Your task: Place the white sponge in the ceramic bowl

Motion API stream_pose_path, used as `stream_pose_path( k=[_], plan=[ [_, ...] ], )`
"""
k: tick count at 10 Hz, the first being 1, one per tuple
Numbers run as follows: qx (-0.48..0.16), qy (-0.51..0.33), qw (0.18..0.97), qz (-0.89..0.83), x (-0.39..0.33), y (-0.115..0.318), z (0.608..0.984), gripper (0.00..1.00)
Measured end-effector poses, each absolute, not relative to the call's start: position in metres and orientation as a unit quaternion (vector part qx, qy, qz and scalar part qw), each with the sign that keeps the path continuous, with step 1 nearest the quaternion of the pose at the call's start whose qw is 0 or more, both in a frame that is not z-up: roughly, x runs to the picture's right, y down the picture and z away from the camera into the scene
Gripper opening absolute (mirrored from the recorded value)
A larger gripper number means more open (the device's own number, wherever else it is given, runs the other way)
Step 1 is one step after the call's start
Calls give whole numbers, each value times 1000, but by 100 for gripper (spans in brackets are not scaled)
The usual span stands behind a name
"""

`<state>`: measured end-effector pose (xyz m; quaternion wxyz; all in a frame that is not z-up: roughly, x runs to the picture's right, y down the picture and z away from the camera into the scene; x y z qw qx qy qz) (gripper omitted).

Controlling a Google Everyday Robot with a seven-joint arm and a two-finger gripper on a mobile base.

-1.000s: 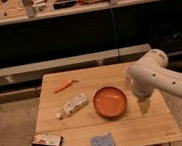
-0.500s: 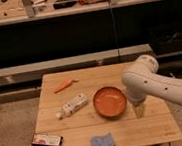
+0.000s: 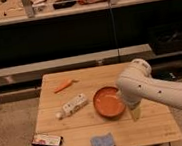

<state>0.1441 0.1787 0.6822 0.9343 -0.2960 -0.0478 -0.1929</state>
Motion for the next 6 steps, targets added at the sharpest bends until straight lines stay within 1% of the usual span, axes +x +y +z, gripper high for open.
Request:
stream_pose_path(
  k=[2, 6],
  plan=[
    [-294, -63, 928, -220, 125, 183, 685, 80],
    [-289, -85, 918, -259, 110, 196, 689, 80]
  ],
)
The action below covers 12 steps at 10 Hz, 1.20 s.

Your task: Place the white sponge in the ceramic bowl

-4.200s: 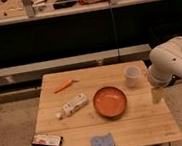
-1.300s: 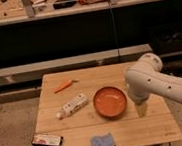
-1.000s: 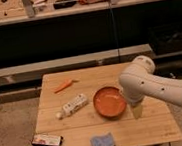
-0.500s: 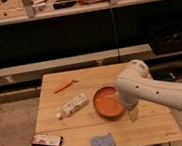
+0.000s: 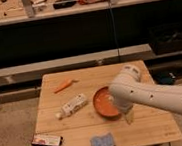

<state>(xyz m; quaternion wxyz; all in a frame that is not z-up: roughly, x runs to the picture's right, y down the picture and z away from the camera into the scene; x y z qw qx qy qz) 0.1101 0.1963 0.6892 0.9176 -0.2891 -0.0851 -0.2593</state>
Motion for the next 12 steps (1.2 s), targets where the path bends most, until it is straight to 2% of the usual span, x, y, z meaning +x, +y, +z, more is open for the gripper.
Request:
stream_pose_path(
  k=[12],
  plan=[
    [-276, -151, 876, -364, 79, 246, 697, 80]
  ],
)
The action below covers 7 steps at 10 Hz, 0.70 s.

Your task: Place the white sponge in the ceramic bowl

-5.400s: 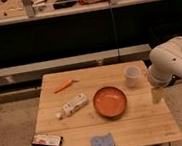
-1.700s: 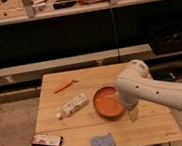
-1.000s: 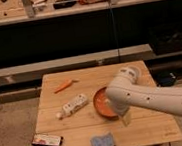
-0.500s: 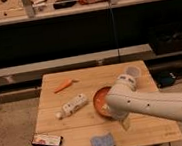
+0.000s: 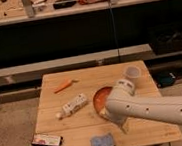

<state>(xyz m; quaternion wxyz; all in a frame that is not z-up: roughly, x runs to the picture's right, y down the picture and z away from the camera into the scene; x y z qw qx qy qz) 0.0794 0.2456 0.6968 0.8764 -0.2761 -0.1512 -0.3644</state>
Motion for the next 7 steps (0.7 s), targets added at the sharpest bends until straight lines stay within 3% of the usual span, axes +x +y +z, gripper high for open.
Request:
stream_pose_path(
  k=[7],
  plan=[
    [-281, -165, 850, -413, 72, 261, 698, 80]
  ],
)
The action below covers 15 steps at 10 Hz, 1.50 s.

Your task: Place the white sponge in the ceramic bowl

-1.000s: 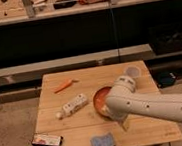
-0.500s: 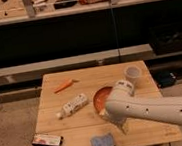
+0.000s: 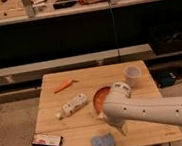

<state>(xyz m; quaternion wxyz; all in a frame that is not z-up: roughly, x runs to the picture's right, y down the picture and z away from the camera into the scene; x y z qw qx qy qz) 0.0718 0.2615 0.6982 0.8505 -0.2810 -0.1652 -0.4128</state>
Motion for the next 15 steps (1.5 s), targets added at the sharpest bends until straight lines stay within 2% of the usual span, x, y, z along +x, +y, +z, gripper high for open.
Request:
stream_pose_path(
  k=[15],
  plan=[
    [-279, -175, 810, -485, 44, 293, 714, 80]
  ],
)
